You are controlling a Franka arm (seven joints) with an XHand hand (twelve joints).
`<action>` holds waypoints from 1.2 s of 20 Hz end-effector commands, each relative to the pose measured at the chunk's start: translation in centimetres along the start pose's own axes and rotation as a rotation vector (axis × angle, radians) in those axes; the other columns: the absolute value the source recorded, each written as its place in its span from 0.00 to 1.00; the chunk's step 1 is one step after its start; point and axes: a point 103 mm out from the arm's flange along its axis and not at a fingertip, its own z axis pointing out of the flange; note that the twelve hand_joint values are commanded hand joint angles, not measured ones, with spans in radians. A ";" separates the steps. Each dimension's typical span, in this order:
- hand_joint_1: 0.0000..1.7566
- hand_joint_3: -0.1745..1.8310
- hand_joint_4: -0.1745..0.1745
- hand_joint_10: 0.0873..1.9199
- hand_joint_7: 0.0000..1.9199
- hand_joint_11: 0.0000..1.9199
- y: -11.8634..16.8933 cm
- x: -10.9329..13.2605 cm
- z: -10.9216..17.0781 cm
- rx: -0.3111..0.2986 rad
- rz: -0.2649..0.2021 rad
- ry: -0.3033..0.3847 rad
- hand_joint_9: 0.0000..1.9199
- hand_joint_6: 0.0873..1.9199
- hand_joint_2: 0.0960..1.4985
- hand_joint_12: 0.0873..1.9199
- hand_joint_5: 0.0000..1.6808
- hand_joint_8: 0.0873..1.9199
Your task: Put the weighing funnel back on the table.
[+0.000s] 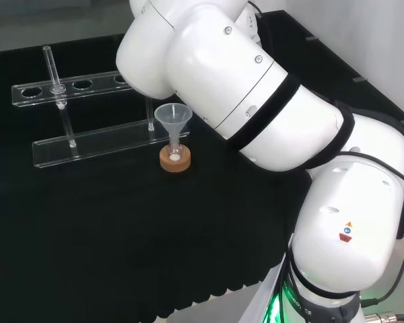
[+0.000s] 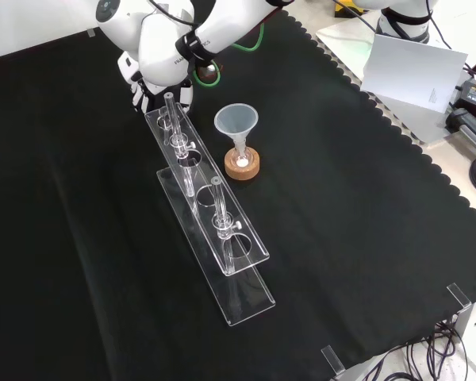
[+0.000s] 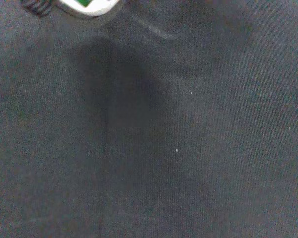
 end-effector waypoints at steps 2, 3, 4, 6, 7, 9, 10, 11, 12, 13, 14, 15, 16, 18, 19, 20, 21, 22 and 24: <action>0.50 0.38 0.46 0.26 0.18 0.25 -0.4 0.1 0.2 0.020 -0.009 -0.006 0.34 0.33 0.41 0.66 0.32 0.34; 0.50 0.38 0.45 0.26 0.17 0.24 -0.4 0.2 0.2 0.026 -0.010 -0.007 0.33 0.32 0.40 0.67 0.30 0.34; 0.50 0.38 0.45 0.27 0.16 0.23 -0.4 0.2 0.3 0.031 -0.011 -0.007 0.32 0.31 0.40 0.67 0.29 0.34; 0.49 0.38 0.43 0.28 0.13 0.21 -0.6 0.2 0.1 0.025 -0.013 -0.004 0.29 0.27 0.40 0.68 0.24 0.34; 0.49 0.38 0.43 0.29 0.10 0.19 -0.7 0.1 0.0 0.018 -0.016 -0.001 0.26 0.24 0.40 0.69 0.22 0.34; 0.48 0.38 0.41 0.31 0.06 0.15 -1.0 0.0 -0.4 0.011 -0.020 0.007 0.19 0.17 0.39 0.71 0.19 0.33; 0.47 0.37 0.41 0.32 0.04 0.13 -1.3 0.0 -0.7 0.009 -0.023 0.014 0.17 0.14 0.39 0.72 0.18 0.33; 0.46 0.37 0.41 0.33 0.03 0.11 -1.5 -0.1 -0.9 0.006 -0.023 0.017 0.15 0.10 0.39 0.73 0.17 0.33; 0.45 0.37 0.40 0.34 0.02 0.10 -1.8 -0.1 -1.3 0.001 -0.020 0.014 0.13 0.08 0.39 0.74 0.17 0.33; 0.45 0.36 0.40 0.35 0.02 0.09 -2.3 -0.1 -1.7 -0.008 -0.019 0.014 0.12 0.06 0.39 0.74 0.17 0.32; 0.44 0.36 0.40 0.35 0.01 0.09 -2.8 -0.1 -2.2 -0.013 -0.016 0.014 0.12 0.05 0.39 0.74 0.17 0.32; 0.44 0.36 0.40 0.35 0.01 0.08 -3.1 -0.2 -2.5 -0.016 -0.015 0.015 0.11 0.04 0.39 0.74 0.17 0.32; 0.44 0.36 0.40 0.35 0.01 0.08 -3.4 -0.2 -2.8 -0.021 -0.014 0.017 0.11 0.03 0.39 0.75 0.17 0.32; 0.43 0.35 0.41 0.36 0.01 0.07 -4.5 -0.3 -3.8 -0.035 -0.014 0.025 0.11 0.02 0.39 0.75 0.17 0.32; 0.43 0.35 0.41 0.36 0.01 0.06 -4.9 -0.4 -4.2 -0.040 -0.014 0.029 0.11 0.02 0.39 0.75 0.18 0.32; 0.43 0.35 0.41 0.36 0.01 0.06 -5.5 -0.4 -4.6 -0.051 -0.016 0.033 0.11 0.02 0.39 0.75 0.18 0.32; 0.43 0.35 0.40 0.36 0.01 0.06 -5.9 -0.5 -4.9 -0.058 -0.017 0.035 0.11 0.02 0.39 0.75 0.18 0.32; 0.43 0.35 0.40 0.36 0.02 0.06 -6.4 -0.6 -5.3 -0.069 -0.019 0.041 0.12 0.02 0.39 0.76 0.18 0.33; 0.43 0.35 0.40 0.37 0.02 0.06 -7.2 -0.7 -5.8 -0.083 -0.017 0.046 0.13 0.02 0.40 0.76 0.18 0.33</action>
